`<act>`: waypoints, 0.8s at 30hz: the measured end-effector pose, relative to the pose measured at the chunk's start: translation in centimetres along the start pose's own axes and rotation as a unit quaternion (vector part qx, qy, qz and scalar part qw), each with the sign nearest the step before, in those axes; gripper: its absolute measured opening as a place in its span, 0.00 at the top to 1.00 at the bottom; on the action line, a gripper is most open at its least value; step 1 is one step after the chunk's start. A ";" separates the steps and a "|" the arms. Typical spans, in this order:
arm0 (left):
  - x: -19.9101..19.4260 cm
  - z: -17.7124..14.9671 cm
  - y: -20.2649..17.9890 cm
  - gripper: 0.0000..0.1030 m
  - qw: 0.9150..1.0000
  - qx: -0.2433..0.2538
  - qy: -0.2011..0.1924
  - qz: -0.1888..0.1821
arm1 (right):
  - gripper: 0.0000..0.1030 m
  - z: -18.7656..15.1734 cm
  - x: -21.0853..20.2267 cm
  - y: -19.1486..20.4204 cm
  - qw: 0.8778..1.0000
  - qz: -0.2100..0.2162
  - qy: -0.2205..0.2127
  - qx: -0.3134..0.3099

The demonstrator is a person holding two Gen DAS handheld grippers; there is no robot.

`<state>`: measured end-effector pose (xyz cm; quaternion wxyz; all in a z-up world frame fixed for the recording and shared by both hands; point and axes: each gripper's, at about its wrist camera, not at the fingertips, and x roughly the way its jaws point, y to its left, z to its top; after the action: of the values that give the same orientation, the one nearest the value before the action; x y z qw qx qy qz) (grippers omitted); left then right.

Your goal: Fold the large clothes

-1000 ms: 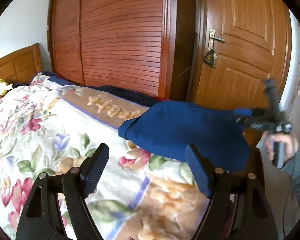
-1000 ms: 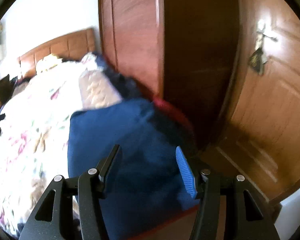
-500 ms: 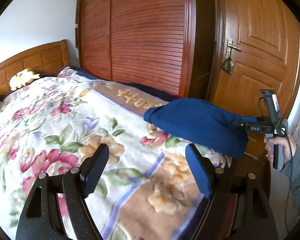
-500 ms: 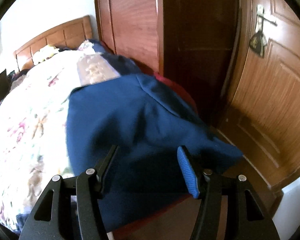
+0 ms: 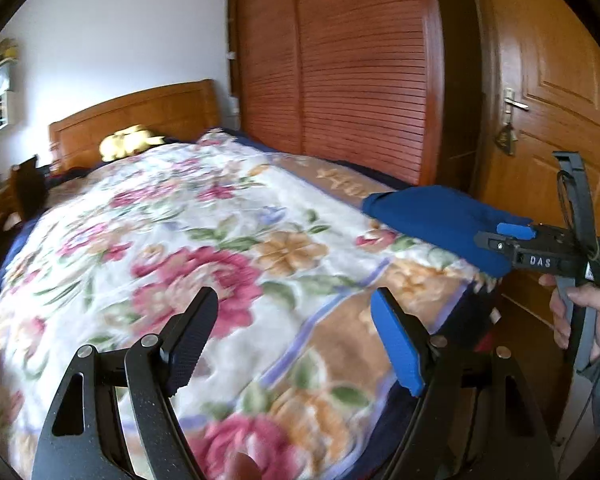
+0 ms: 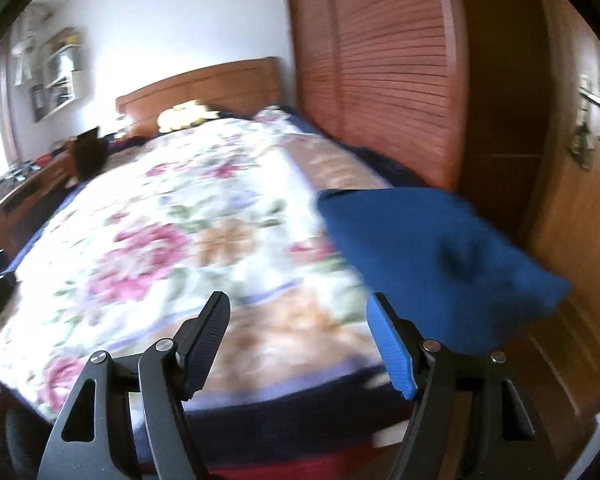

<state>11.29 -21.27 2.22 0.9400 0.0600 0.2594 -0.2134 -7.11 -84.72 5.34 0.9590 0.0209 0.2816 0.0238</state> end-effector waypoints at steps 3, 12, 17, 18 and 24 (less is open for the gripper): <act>-2.1 -1.3 1.8 0.23 1.000 -0.021 0.002 0.020 | 0.30 -1.0 -0.4 3.9 0.999 0.035 -0.002 -0.019; -6.2 -4.9 7.5 0.23 0.995 -0.063 0.011 0.079 | 0.30 -3.1 -1.2 13.0 0.993 0.104 -0.002 -0.059; -7.8 -6.3 10.4 0.23 0.990 -0.080 0.011 0.112 | 0.30 -3.2 -1.2 15.4 0.988 0.137 -0.009 -0.069; -8.3 -6.7 11.1 0.23 0.989 -0.085 0.009 0.119 | 0.30 -3.2 -1.2 15.7 0.988 0.140 -0.012 -0.070; -10.2 -7.7 13.1 0.23 0.984 -0.102 0.000 0.146 | 0.30 -3.3 -0.7 16.9 0.985 0.153 -0.028 -0.075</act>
<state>5.52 -4.00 0.91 0.9623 0.0006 0.2681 -0.0464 -10.06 -67.78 3.84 0.9503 -0.0080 0.2457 0.1911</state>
